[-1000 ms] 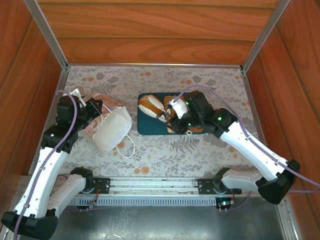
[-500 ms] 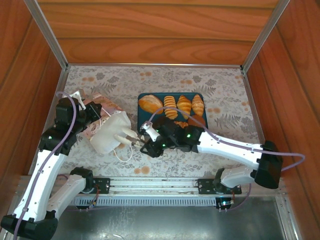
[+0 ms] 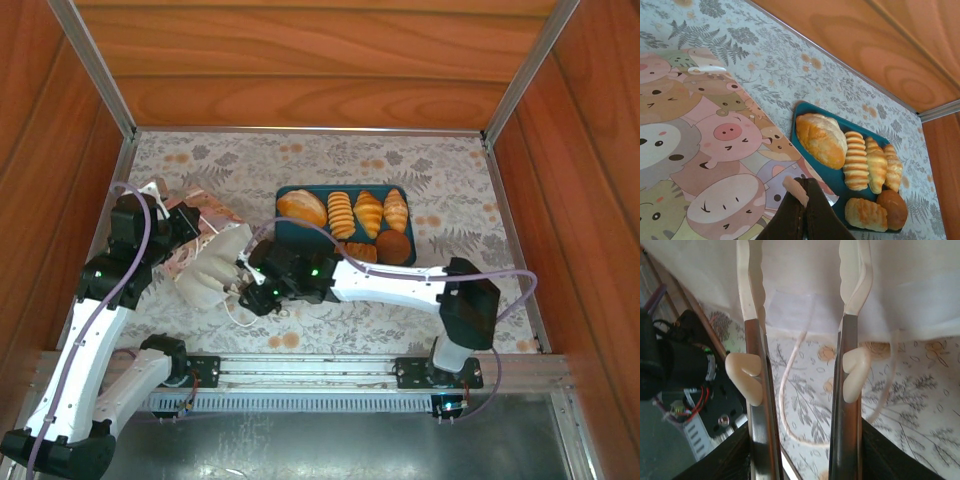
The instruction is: Take the fake bread out of the paper bag
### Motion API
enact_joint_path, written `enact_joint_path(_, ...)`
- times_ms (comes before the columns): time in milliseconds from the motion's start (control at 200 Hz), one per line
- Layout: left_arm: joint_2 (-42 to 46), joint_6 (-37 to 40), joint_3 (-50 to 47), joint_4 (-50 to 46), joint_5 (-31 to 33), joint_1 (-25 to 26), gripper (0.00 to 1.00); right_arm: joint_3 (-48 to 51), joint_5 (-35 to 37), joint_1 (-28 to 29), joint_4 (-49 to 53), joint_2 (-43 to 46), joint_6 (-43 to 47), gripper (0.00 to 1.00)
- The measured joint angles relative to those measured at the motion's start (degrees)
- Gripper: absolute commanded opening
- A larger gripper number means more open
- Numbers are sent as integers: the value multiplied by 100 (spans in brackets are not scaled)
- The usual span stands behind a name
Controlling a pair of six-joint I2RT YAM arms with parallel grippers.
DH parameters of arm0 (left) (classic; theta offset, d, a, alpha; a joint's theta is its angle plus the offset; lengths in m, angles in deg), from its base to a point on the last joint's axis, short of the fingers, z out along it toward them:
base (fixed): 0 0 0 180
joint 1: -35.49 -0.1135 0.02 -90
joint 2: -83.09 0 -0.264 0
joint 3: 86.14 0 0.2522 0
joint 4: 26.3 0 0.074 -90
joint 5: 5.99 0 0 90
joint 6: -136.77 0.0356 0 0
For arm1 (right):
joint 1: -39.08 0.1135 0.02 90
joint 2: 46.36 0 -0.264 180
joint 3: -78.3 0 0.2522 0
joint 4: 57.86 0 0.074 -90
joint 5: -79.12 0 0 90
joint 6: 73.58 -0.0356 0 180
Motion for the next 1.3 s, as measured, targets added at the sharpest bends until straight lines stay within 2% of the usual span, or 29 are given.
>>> enact_joint_path(310,-35,-42,33,-15,-4,0,0,-245,-2,-4,-326,-605,-713,49)
enact_joint_path(840,-192,-199,85,-17,-149,0,0,-787,-741,-223,-1187,-1434,-2170,50)
enact_joint_path(1304,-243,-302,127,-11,-203,0,0,-1578,-927,-273,-1200,-2065,-2695,52)
